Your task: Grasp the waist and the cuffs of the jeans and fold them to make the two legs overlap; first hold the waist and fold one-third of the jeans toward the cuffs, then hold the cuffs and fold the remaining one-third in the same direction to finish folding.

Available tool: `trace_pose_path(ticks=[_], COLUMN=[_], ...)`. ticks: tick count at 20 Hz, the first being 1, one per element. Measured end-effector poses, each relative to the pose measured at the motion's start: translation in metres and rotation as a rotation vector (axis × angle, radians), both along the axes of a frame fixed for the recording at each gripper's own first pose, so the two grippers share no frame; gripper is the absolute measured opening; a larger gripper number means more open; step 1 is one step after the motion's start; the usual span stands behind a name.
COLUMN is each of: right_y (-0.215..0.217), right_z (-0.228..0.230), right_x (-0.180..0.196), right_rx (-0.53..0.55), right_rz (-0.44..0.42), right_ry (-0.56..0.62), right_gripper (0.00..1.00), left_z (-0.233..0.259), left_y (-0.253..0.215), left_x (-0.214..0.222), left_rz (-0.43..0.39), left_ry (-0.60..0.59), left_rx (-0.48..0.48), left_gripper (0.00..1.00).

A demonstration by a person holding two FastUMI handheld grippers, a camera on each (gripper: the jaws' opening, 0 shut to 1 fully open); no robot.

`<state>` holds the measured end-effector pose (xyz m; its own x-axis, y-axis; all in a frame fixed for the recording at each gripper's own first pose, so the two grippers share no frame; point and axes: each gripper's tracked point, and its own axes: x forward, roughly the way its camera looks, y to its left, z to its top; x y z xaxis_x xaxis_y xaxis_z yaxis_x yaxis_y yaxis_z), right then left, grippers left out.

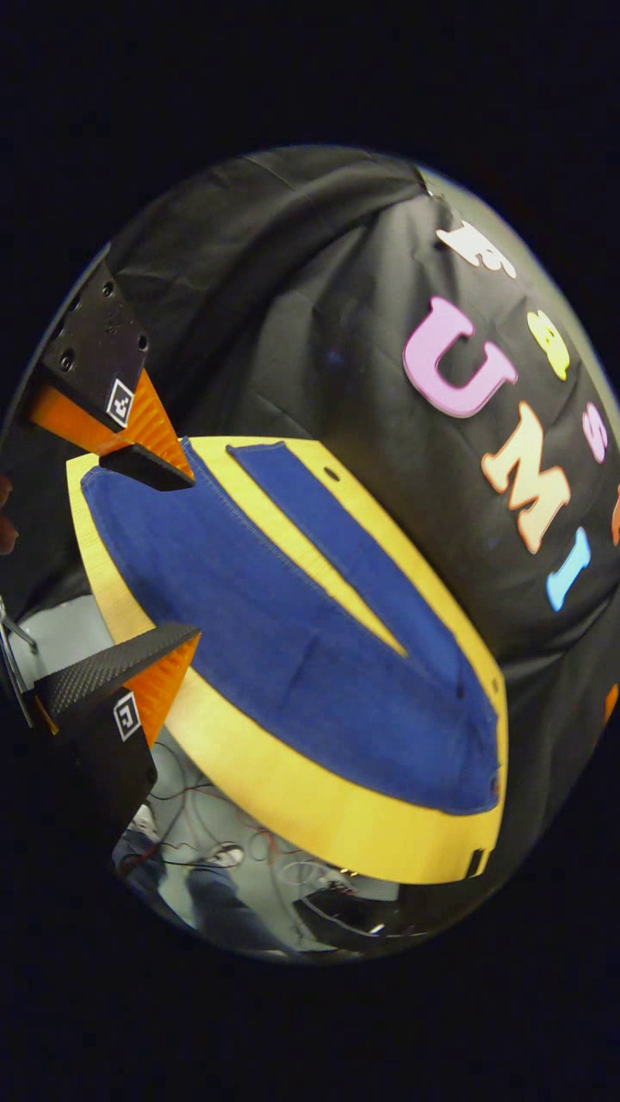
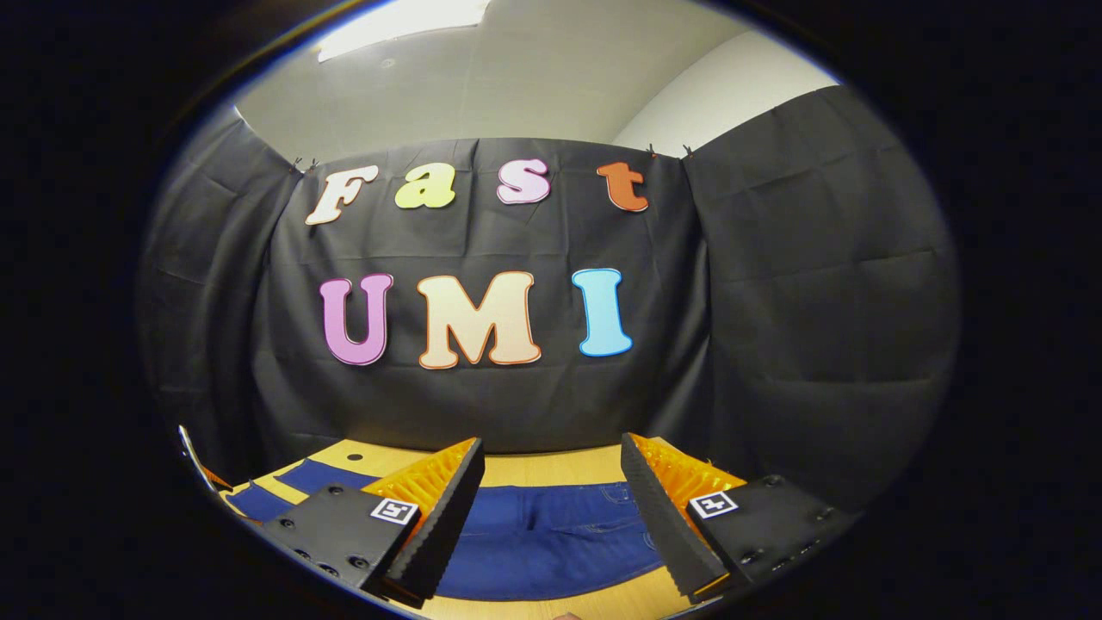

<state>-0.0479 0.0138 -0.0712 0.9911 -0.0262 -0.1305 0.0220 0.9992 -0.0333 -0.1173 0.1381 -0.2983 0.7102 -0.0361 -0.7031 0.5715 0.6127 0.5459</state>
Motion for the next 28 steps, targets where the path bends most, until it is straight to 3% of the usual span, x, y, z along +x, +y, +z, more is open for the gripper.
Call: trace_pose_path(ticks=[3,4,6,13,15,19,20,25,28], right_y=[-0.008,-0.011,-0.015,-0.021,-0.023,-0.031,-0.038,-0.093,-0.133], right_z=[-0.003,-0.005,-0.008,-0.009,-0.009,-0.009,-0.010,-0.049,-0.099], right_x=[-0.001,-0.001,-0.001,0.000,0.000,-0.001,0.002,0.010,0.010], right_rx=[-0.008,-0.008,-0.008,-0.013,-0.011,-0.023,-0.039,-0.162,-0.313], right_rz=[-0.024,-0.033,-0.049,-0.082,-0.096,-0.111,-0.114,-0.119,-0.094], right_ry=[0.012,0.015,0.021,0.023,0.026,0.023,0.022,0.121,0.235], right_gripper=[0.98,0.98,0.98,0.98,0.98,0.97,0.96,0.99,0.99], left_z=[-0.032,-0.034,-0.036,-0.044,-0.051,-0.072,-0.070,-0.070,-0.071], left_y=[0.021,0.025,0.028,0.015,0.013,0.011,0.012,0.010,0.011], left_x=[-0.007,-0.008,-0.008,0.025,0.032,0.021,0.021,0.024,0.024], left_rz=[-0.027,-0.040,-0.089,-0.275,-0.312,-0.279,-0.266,-0.193,-0.173], left_ry=[0.082,0.102,0.105,0.116,0.169,0.304,0.305,0.317,0.343], left_rx=[0.117,0.153,0.219,0.351,0.344,0.284,0.289,0.225,0.215], left_gripper=[1.00,0.95,0.95,0.84,0.79,0.16,0.07,0.00,0.00])
